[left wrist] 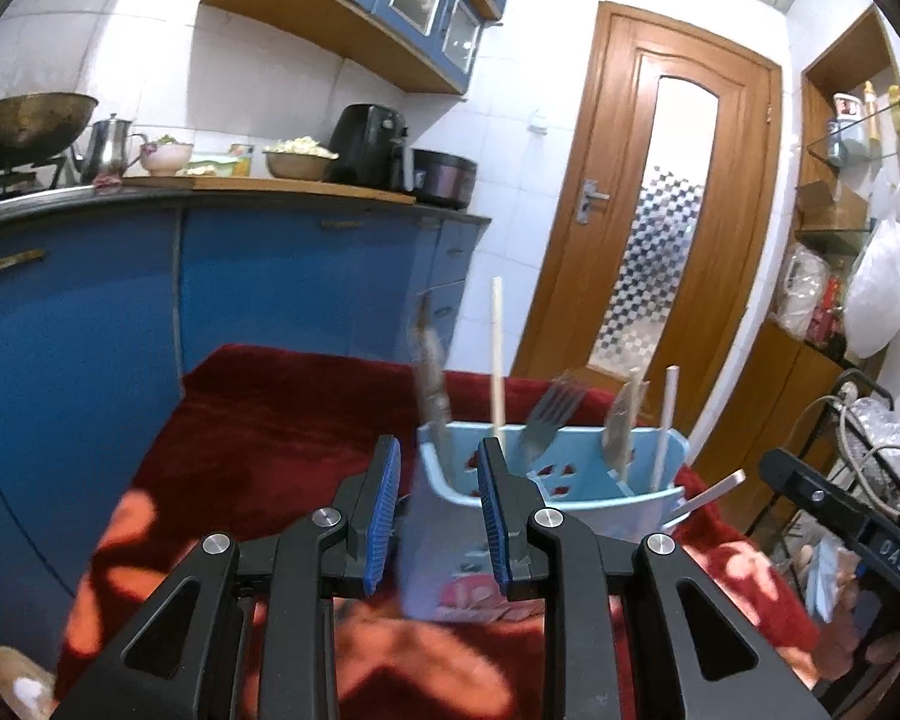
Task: Organize utensils
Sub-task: 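Move the open left tool from the holder down to the small steel teaspoon, then close the left tool on the steel teaspoon handle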
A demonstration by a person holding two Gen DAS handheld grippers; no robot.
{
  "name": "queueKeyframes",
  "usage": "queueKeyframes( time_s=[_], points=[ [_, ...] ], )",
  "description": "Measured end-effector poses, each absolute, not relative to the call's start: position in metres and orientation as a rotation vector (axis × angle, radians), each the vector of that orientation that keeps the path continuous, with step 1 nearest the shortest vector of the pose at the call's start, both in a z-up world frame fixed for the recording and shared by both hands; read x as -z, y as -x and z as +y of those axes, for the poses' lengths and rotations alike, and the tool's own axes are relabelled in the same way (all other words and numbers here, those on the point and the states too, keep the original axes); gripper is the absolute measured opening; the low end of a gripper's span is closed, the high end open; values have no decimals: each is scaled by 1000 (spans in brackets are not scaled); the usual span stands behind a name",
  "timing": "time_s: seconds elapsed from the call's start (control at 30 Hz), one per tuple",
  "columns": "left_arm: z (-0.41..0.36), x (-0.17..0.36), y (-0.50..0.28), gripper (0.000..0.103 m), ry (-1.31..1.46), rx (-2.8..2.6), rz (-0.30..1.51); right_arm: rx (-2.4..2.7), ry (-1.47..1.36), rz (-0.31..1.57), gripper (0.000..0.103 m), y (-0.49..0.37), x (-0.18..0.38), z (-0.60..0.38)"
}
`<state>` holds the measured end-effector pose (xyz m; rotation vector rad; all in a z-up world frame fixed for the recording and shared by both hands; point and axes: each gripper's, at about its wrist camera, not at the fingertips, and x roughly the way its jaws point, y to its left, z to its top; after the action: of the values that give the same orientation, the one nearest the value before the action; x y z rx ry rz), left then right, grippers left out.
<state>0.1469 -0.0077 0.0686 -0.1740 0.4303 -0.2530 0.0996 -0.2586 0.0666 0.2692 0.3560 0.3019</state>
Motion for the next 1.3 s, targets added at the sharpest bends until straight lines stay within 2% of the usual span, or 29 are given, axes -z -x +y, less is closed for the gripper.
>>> queueKeyframes(
  time_s=[0.27,0.57,1.13,1.17,1.2,1.3],
  points=[
    [5,-57,-150,27,131,196,529,-295,-247,405,44,-83,-57,-250],
    [-5,-18,-189,27,1,220,736,-287,-237,438,45,-72,-50,-250],
    [-19,15,-232,27,-81,218,855,-272,-248,486,45,-79,-36,-257],
    [-19,17,-235,21,-77,219,867,-273,-250,488,45,-79,-35,-257],
    [-19,18,-238,11,-71,223,879,-272,-252,489,45,-79,-35,-257],
    [-16,19,-240,8,-59,218,885,-274,-259,490,45,-78,-34,-257]
  ],
)
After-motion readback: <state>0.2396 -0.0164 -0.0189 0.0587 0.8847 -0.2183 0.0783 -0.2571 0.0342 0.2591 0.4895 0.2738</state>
